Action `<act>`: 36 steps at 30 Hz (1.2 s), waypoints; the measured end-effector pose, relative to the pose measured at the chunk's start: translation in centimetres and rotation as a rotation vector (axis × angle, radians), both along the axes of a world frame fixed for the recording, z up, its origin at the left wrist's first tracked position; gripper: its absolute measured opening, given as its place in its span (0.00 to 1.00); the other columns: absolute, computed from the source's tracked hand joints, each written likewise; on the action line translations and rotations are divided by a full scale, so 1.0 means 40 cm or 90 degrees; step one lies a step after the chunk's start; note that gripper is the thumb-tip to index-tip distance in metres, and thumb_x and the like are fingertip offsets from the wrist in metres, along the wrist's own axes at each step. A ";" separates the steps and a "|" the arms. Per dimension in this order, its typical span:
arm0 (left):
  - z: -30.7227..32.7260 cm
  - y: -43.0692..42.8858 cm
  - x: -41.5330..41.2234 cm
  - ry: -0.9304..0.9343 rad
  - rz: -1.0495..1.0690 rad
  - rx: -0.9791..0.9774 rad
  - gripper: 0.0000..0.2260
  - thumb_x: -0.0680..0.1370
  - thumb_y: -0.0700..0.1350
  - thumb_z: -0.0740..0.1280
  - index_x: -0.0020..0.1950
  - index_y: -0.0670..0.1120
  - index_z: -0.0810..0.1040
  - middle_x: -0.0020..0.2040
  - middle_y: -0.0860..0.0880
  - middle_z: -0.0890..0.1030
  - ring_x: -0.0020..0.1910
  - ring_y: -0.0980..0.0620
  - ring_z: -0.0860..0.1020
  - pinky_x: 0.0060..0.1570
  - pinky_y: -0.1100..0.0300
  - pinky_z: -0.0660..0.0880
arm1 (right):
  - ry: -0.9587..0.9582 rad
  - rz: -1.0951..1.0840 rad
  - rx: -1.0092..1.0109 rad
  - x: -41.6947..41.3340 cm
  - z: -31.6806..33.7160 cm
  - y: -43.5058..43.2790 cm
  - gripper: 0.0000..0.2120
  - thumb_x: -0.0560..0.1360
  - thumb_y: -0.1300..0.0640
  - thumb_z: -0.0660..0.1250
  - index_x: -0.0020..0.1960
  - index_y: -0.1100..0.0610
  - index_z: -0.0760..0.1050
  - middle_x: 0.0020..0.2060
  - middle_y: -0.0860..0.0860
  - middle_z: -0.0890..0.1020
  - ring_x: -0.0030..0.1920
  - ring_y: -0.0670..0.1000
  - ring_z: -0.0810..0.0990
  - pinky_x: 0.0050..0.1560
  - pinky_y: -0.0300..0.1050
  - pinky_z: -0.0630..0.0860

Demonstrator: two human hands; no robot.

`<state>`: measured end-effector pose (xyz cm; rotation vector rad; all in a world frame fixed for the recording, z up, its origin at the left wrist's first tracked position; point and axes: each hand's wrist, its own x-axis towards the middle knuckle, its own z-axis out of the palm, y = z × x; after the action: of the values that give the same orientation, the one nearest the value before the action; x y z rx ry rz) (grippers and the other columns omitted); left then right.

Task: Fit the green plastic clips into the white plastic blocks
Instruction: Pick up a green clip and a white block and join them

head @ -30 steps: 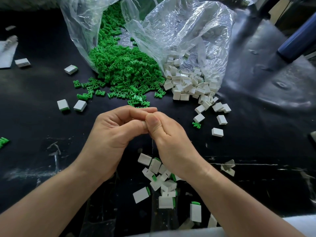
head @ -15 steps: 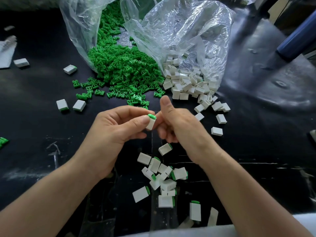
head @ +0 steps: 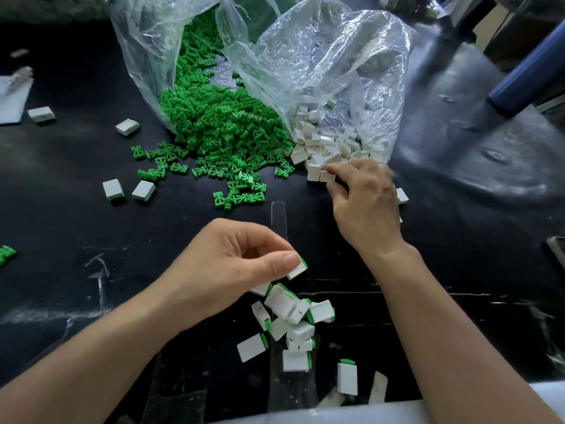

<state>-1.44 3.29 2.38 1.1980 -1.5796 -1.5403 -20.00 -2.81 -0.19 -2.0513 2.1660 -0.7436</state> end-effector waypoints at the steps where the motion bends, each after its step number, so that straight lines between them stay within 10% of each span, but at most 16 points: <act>1: 0.000 -0.002 0.001 0.004 0.015 0.003 0.15 0.60 0.57 0.69 0.39 0.50 0.84 0.35 0.49 0.84 0.31 0.60 0.78 0.31 0.71 0.73 | 0.012 0.003 0.008 0.002 -0.003 -0.002 0.14 0.77 0.57 0.63 0.61 0.53 0.76 0.58 0.53 0.75 0.59 0.57 0.67 0.59 0.47 0.62; 12: -0.013 -0.010 -0.002 0.016 0.070 0.032 0.09 0.65 0.49 0.69 0.39 0.47 0.84 0.34 0.47 0.83 0.27 0.61 0.76 0.25 0.72 0.69 | 0.051 0.040 0.017 -0.004 -0.010 -0.004 0.08 0.75 0.58 0.65 0.53 0.55 0.77 0.51 0.52 0.79 0.55 0.55 0.72 0.54 0.44 0.59; 24: -0.022 -0.032 0.009 0.083 0.185 0.072 0.14 0.62 0.46 0.69 0.46 0.46 0.79 0.33 0.48 0.83 0.32 0.57 0.81 0.30 0.68 0.76 | -0.137 0.385 -0.060 0.114 0.021 0.090 0.05 0.67 0.66 0.69 0.43 0.65 0.78 0.39 0.57 0.80 0.42 0.58 0.77 0.44 0.46 0.70; 36: -0.020 -0.037 0.013 0.066 0.256 0.077 0.05 0.70 0.36 0.71 0.41 0.46 0.80 0.33 0.49 0.83 0.32 0.54 0.82 0.30 0.65 0.76 | -0.103 0.318 0.027 0.092 0.011 0.064 0.13 0.76 0.61 0.62 0.59 0.60 0.76 0.51 0.56 0.79 0.53 0.55 0.74 0.53 0.39 0.65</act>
<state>-0.90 1.81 1.57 1.3789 -1.1093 -1.4191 -16.30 -0.26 0.25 -2.2763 1.4770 -0.7515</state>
